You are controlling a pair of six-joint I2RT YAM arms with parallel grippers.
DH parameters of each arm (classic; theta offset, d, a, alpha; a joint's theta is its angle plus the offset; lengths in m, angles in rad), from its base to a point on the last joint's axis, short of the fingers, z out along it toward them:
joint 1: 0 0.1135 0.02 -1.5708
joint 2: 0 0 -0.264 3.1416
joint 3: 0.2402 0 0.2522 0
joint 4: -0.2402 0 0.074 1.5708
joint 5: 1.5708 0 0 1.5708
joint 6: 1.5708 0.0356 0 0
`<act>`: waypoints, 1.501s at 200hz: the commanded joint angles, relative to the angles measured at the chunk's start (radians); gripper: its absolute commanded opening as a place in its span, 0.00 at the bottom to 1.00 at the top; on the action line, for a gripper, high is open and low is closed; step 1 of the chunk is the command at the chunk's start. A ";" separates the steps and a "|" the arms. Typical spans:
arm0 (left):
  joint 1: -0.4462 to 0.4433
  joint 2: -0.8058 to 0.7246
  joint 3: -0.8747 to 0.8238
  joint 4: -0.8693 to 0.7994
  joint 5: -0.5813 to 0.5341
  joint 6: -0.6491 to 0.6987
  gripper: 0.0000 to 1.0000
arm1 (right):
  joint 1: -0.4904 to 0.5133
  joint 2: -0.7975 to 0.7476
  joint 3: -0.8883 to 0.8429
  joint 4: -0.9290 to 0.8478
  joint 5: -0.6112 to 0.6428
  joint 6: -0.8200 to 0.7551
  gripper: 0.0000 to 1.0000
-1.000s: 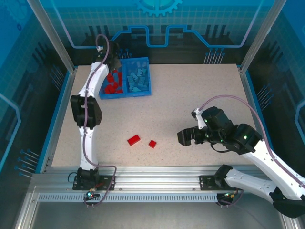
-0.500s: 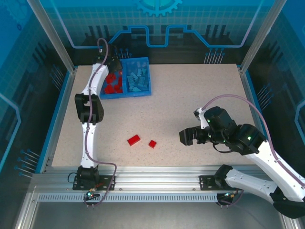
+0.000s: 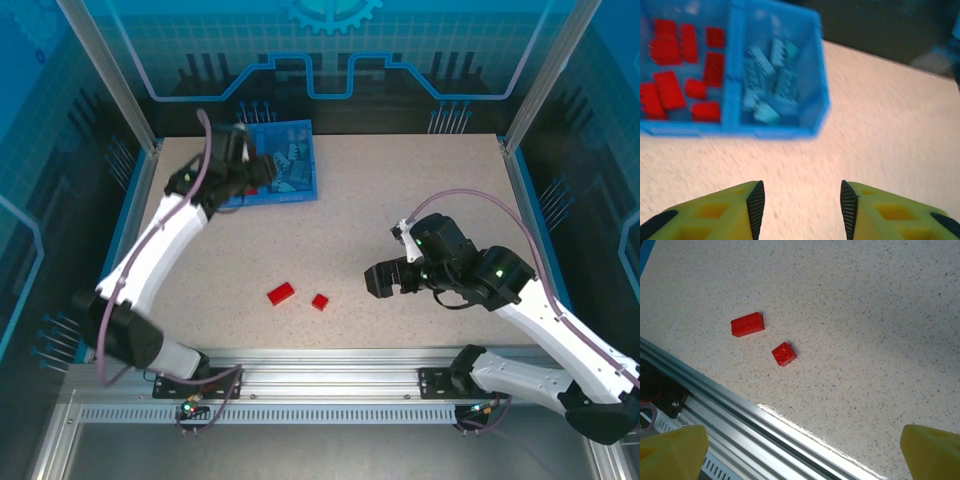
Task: Sort the legos into containers by color
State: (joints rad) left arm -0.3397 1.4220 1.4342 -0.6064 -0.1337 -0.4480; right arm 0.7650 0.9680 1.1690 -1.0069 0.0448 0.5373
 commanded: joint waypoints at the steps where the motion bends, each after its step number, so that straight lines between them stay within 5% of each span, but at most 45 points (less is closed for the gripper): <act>1: -0.061 -0.063 -0.206 -0.022 -0.070 0.042 0.49 | -0.001 0.006 0.031 0.016 -0.013 -0.038 1.00; 48: -0.172 -0.180 -0.545 -0.009 -0.024 -0.029 0.56 | -0.009 0.016 0.000 0.063 -0.032 -0.037 1.00; 69: -0.196 -0.115 -0.586 0.029 0.016 -0.004 0.68 | -0.011 0.041 0.008 0.070 -0.055 -0.037 1.00; 94: -0.198 -0.007 -0.562 0.028 0.063 0.068 0.94 | -0.011 0.075 0.042 0.023 -0.068 -0.035 1.00; 107: -0.202 0.035 -0.555 0.040 0.113 0.109 0.97 | -0.011 0.075 0.042 0.013 -0.067 -0.033 1.00; 130: -0.231 0.097 -0.559 0.078 0.161 0.134 0.97 | -0.012 0.057 0.020 0.033 -0.054 -0.020 1.00; 157: -0.252 0.173 -0.546 0.066 0.092 0.121 0.89 | -0.012 0.050 0.017 0.050 -0.056 -0.007 1.00; 232: -0.262 0.192 -0.564 0.030 0.004 -0.076 0.44 | -0.012 0.063 0.023 0.039 -0.060 -0.010 1.00; 251: -0.268 0.175 -0.582 0.018 0.024 -0.132 0.45 | -0.012 0.067 0.027 0.039 -0.065 -0.009 1.00; 278: -0.281 0.118 -0.617 -0.002 -0.007 -0.185 0.64 | -0.013 0.068 0.020 0.044 -0.068 -0.007 1.00; 300: -0.298 0.073 -0.643 -0.008 -0.015 -0.194 0.61 | -0.013 0.072 0.018 0.049 -0.072 -0.008 1.00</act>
State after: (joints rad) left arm -0.6170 1.5536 0.8242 -0.5758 -0.1238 -0.5865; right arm 0.7586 1.0344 1.1740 -0.9668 -0.0086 0.5205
